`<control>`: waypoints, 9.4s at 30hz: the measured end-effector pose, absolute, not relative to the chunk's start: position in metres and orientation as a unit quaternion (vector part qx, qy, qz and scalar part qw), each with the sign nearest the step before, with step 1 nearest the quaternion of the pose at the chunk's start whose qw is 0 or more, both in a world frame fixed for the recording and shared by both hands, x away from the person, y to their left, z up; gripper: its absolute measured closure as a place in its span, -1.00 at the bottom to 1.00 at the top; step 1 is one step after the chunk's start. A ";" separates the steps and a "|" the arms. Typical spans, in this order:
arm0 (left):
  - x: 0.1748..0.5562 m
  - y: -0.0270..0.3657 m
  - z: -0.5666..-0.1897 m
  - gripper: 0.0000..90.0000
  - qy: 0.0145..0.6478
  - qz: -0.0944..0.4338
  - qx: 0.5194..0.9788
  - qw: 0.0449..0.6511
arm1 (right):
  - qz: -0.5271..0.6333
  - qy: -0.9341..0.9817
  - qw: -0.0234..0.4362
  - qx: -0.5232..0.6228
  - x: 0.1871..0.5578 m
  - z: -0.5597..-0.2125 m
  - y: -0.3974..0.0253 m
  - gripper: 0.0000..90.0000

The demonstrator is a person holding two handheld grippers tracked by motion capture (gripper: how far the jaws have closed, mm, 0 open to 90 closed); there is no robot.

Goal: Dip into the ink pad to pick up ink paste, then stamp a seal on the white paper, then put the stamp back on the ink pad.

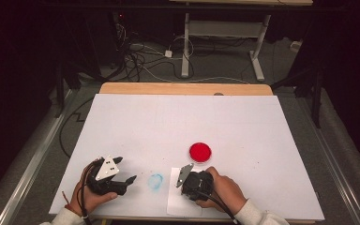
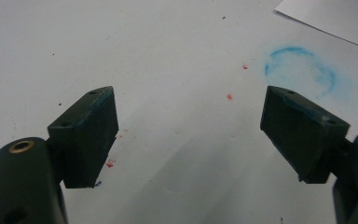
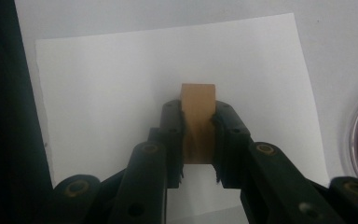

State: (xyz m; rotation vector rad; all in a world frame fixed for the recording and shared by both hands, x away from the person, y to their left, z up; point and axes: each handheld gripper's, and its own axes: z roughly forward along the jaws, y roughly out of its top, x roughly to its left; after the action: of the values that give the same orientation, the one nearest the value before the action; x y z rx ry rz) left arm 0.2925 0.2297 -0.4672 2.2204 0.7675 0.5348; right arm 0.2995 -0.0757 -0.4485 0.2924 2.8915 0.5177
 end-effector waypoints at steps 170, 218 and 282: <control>0.290 0.229 -0.470 -0.59 0.295 0.202 0.867 0.347 | 0.179 0.944 0.147 0.235 0.406 -0.420 -0.118 0.33; 0.288 0.230 -0.465 -0.59 0.294 0.214 0.862 0.353 | 0.414 0.814 0.325 0.247 0.325 -0.384 -0.179 -0.47; 0.290 0.222 -0.463 -0.59 0.283 0.224 0.864 0.350 | 0.403 0.783 0.364 0.303 0.259 -0.446 -0.272 -0.51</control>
State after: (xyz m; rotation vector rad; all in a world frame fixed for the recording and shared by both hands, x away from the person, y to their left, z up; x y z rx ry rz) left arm 0.2898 0.2224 -0.4632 2.2392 0.7331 0.5811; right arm 0.2588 -0.2722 -0.4460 0.7797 2.0146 1.0381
